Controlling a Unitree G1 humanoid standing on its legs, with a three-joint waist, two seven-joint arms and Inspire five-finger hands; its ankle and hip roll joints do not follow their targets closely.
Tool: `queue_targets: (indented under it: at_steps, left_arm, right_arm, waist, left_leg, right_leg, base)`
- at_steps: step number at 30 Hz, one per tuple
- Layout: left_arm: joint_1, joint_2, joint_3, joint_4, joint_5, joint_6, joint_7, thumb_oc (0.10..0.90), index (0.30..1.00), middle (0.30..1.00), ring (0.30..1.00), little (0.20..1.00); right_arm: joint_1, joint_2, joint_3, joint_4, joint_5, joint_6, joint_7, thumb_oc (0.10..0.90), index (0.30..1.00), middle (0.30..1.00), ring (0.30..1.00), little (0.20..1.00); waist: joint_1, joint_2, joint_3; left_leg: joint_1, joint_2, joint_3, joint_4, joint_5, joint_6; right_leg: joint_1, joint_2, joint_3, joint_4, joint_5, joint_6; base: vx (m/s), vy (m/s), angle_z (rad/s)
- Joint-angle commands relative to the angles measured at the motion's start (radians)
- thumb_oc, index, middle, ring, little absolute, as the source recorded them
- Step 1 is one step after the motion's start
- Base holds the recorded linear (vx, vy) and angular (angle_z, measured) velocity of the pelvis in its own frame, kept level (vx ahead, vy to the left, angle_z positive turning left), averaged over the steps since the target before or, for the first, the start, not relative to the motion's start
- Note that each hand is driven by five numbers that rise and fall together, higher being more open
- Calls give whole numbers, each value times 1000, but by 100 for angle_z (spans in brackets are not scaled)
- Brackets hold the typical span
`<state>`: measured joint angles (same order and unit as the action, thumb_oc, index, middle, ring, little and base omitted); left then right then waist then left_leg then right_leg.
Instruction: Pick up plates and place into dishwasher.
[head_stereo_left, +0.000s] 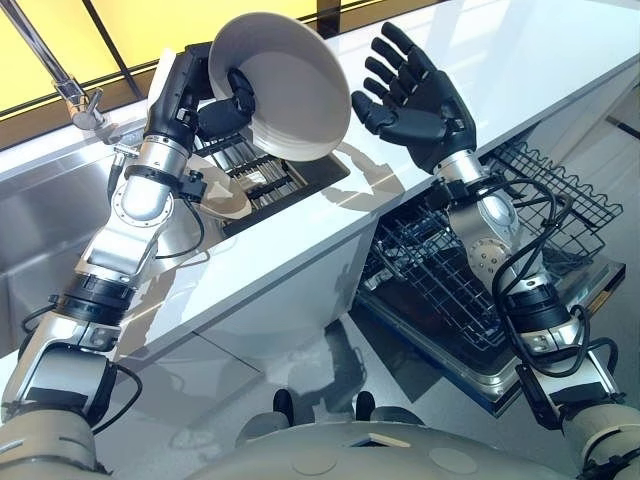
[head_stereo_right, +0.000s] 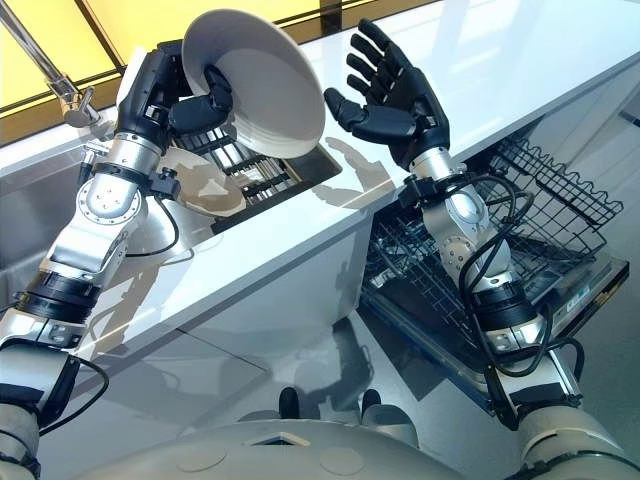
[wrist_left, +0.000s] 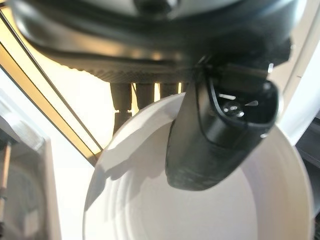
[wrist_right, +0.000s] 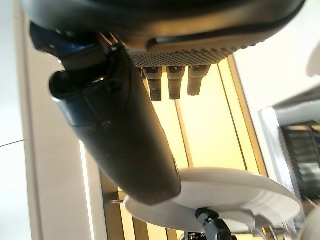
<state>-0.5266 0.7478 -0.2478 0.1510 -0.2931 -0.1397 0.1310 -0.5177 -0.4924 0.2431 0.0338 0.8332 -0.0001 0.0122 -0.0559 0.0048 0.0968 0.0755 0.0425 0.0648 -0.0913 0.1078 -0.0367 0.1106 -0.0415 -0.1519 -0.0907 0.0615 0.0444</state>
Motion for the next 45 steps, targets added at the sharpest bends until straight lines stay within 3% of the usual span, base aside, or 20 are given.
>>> queue_targets:
  at_steps: [1, 10, 15, 18, 20, 22, 25, 29, 33, 37, 45]
  left_arm:
    - [-250, -13, -62, -27, 23, -127, -5, 100, 300, 300, 300, 200]
    - [-286, -34, -112, -26, 7, -114, -27, 100, 300, 300, 300, 200]
    - [-301, -51, -140, -54, 19, -96, -40, 100, 300, 300, 300, 200]
    - [-308, -57, -157, -65, 42, -81, -25, 100, 300, 300, 300, 200]
    - [-301, -53, -157, -60, 37, -84, -5, 100, 300, 300, 300, 200]
    - [-276, -49, -135, -55, 41, -91, 14, 100, 300, 300, 300, 200]
    - [-240, -53, -95, -66, 48, -82, 25, 100, 300, 300, 300, 200]
    - [-252, -37, -82, -69, 30, -50, 28, 100, 300, 300, 300, 200]
    - [-240, -32, -64, -69, 25, -49, 19, 100, 300, 300, 300, 200]
    - [-230, -31, -57, -62, 34, -47, 13, 100, 300, 300, 300, 200]
    - [-240, -32, -62, 3, 71, -58, 39, 100, 300, 300, 300, 200]
  right_arm:
    - [-193, 42, 39, -119, 22, -13, 41, 800, 900, 900, 900, 900]
    - [-225, 62, 103, -98, 24, 65, 31, 800, 900, 900, 900, 900]
    - [-231, 79, 128, -83, 35, 70, 28, 800, 900, 900, 900, 900]
    - [-235, 98, 134, -84, 13, 7, -19, 800, 900, 900, 900, 900]
    - [-235, 109, 117, -93, -64, -125, -158, 800, 900, 900, 900, 900]
    - [-235, 118, 52, -131, -231, -259, -353, 800, 900, 900, 900, 900]
    - [-234, 113, -18, -185, -337, -286, -453, 800, 900, 900, 900, 900]
    - [-262, 66, -36, -167, -465, -339, -561, 800, 900, 900, 900, 900]
    - [-251, 40, -53, -148, -432, -335, -532, 800, 900, 900, 900, 900]
    - [-229, 22, -41, -143, -312, -279, -406, 800, 900, 900, 900, 900]
    - [-196, 47, -24, -180, -156, -215, -276, 800, 900, 900, 900, 900]
  waist:
    - [4, 10, -92]
    - [4, 5, -91]
    - [7, 3, -93]
    - [10, 3, -90]
    - [13, 4, -87]
    - [11, 8, -85]
    - [11, 17, -80]
    - [10, 24, -83]
    - [10, 27, -86]
    - [7, 27, -87]
    - [-7, 25, -89]
  left_leg:
    - [36, -45, 48, 11, -88, 18]
    - [32, -43, 46, 11, -83, 16]
    - [30, -41, 44, 9, -80, 15]
    - [30, -40, 40, 8, -78, 14]
    - [30, -41, 39, 8, -78, 14]
    - [30, -41, 39, 9, -82, 13]
    - [32, -45, 35, 11, -87, 17]
    - [34, -46, 34, 10, -86, 15]
    - [33, -47, 29, 11, -86, 14]
    - [33, -47, 29, 11, -86, 13]
    - [37, -47, 37, 10, -88, 15]
  right_leg:
    - [-38, 54, -9, 152, -128, 18]
    - [-39, 55, -7, 145, -122, 16]
    - [-36, 55, -9, 136, -117, 17]
    - [-34, 57, -8, 132, -115, 17]
    - [-32, 57, -7, 130, -114, 17]
    - [-32, 57, 0, 129, -111, 20]
    - [-33, 58, 8, 126, -107, 22]
    - [-31, 56, 6, 123, -105, 23]
    - [-30, 56, 6, 122, -107, 22]
    - [-30, 53, 6, 125, -111, 22]
    - [-36, 52, 11, 135, -114, 23]
  base:
    - [0, -12, 6]
    - [0, -1, 0]
    - [0, 0, 0]
    - [0, -8, 7]
    - [4, -8, 7]
    - [4, -3, 5]
    - [0, 4, 5]
    - [0, 0, 0]
    - [0, 0, 0]
    - [0, 0, 0]
    - [0, 0, 0]
